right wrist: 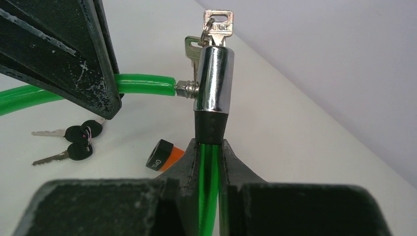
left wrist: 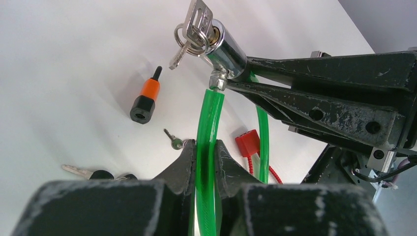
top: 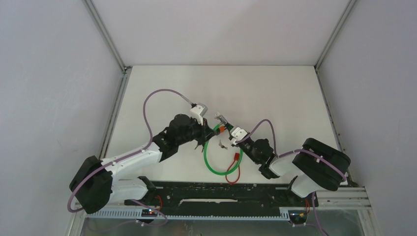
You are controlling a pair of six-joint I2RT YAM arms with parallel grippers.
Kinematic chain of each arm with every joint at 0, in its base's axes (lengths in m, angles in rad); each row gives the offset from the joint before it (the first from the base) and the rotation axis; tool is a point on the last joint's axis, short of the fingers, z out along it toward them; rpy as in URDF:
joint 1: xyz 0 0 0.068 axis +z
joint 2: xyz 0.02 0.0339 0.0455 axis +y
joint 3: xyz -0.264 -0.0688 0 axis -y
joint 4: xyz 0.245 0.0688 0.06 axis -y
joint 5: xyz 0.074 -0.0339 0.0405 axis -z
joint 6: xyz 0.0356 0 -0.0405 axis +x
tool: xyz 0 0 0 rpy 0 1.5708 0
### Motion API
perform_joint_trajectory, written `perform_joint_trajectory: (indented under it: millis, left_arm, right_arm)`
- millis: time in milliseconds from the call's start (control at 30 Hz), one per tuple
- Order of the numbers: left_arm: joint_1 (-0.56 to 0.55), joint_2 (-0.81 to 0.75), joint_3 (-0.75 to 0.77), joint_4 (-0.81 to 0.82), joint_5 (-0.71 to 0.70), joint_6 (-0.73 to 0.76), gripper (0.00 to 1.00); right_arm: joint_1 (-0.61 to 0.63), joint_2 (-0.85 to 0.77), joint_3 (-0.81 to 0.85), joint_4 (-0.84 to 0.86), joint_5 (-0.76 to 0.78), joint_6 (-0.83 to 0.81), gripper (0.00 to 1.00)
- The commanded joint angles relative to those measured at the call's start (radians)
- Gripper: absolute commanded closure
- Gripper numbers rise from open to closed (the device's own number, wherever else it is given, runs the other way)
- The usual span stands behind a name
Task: Lock with the key
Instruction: Lock the lock.
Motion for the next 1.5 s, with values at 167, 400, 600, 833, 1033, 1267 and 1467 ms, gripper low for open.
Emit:
perform_joint_trajectory:
  millis: [167,400,600,833,1033,1267,1467]
  left_arm:
    - [0.020,-0.027,0.059,0.229,-0.054,0.024,1.00]
    - [0.020,-0.088,0.016,0.168,-0.067,0.031,1.00]
    - [0.020,-0.170,-0.022,0.087,-0.091,0.039,1.00]
    - [0.019,-0.272,-0.080,-0.001,-0.113,0.040,1.00]
    - [0.018,-0.328,-0.145,-0.011,-0.105,0.011,1.00]
    - [0.016,-0.398,-0.198,-0.028,-0.106,-0.013,1.00]
    - [0.014,-0.428,-0.205,-0.051,-0.110,-0.013,1.00]
  right_arm:
    - [0.044,-0.023,0.005,0.140,-0.269,0.152,1.00]
    - [0.039,-0.022,0.007,0.147,-0.141,0.166,1.00]
    - [0.032,-0.018,0.013,0.145,-0.035,0.168,1.00]
    - [0.030,-0.016,0.020,0.132,0.018,0.166,1.00]
    - [0.028,-0.022,0.043,0.074,0.074,0.181,1.00]
    - [0.023,-0.023,0.050,0.058,0.108,0.187,1.00]
    - [0.022,-0.020,0.054,0.052,0.128,0.186,1.00]
